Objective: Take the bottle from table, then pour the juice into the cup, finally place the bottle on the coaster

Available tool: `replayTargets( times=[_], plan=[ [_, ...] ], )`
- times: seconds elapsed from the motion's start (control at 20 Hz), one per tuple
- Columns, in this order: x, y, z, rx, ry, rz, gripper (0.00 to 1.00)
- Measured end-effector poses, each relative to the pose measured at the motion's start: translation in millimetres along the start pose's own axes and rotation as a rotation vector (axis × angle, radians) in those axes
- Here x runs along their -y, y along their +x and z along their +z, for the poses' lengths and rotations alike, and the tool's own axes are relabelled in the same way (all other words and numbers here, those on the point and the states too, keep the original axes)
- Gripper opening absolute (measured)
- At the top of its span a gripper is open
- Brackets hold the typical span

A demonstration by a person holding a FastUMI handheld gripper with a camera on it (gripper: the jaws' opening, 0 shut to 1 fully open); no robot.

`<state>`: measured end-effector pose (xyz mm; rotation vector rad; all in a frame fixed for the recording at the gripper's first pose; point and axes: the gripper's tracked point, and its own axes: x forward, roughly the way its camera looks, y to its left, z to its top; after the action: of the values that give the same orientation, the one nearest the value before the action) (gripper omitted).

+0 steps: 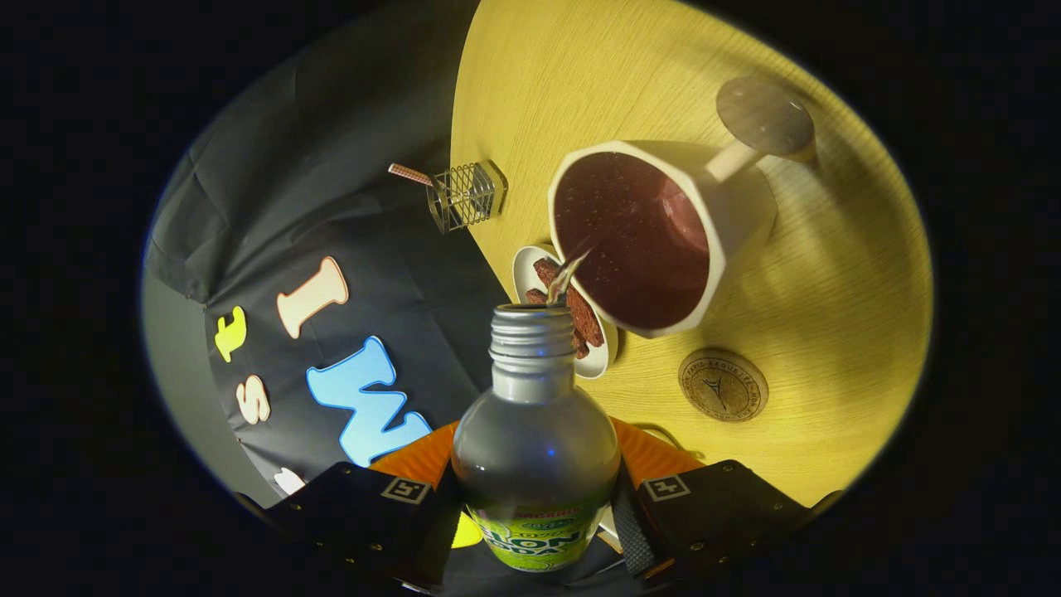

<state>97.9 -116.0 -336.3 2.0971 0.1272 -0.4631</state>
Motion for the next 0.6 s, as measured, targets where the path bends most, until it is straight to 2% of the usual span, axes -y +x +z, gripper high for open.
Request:
replayTargets(
  times=[0.6],
  plan=[
    [2.9, 2.9, 2.8, 0.004, 0.06, -0.003, 0.78]
  ],
)
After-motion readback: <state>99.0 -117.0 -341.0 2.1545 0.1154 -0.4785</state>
